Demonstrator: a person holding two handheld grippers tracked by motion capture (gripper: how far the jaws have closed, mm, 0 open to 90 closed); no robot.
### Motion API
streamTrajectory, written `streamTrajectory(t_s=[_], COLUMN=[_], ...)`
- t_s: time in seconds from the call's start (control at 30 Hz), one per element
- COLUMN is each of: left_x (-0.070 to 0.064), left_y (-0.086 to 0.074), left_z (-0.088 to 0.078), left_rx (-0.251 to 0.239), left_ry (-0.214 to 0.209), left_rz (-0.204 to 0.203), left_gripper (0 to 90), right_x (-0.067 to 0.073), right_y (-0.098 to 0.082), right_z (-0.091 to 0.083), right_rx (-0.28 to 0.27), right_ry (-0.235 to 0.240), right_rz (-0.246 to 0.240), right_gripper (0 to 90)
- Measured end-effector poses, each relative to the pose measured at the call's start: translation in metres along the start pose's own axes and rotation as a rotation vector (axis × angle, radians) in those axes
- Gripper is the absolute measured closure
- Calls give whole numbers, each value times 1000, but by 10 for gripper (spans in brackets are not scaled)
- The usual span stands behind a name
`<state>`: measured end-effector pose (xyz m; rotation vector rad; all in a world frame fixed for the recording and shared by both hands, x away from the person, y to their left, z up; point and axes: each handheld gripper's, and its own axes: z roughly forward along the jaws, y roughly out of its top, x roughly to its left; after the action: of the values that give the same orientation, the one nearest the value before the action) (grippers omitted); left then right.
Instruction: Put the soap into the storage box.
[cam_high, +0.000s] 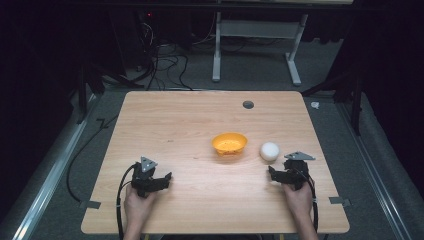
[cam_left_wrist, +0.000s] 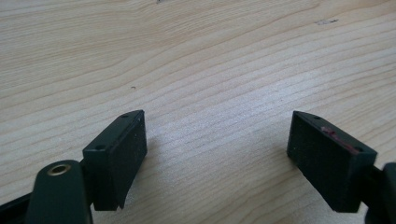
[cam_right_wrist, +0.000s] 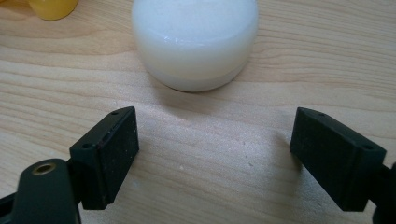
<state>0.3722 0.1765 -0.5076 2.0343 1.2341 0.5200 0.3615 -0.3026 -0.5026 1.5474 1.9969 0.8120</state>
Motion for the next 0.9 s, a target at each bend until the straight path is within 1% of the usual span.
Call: streamTrajectory(t_s=[0.9], left_x=[0], left_y=[0], left_z=[0], left_rx=[0], left_ry=[0], left_rz=[-1], left_gripper=[204], right_x=[1], right_y=[0], right_z=[0], right_rx=[-6], right_ry=[-2], right_rz=[2], right_gripper=[181])
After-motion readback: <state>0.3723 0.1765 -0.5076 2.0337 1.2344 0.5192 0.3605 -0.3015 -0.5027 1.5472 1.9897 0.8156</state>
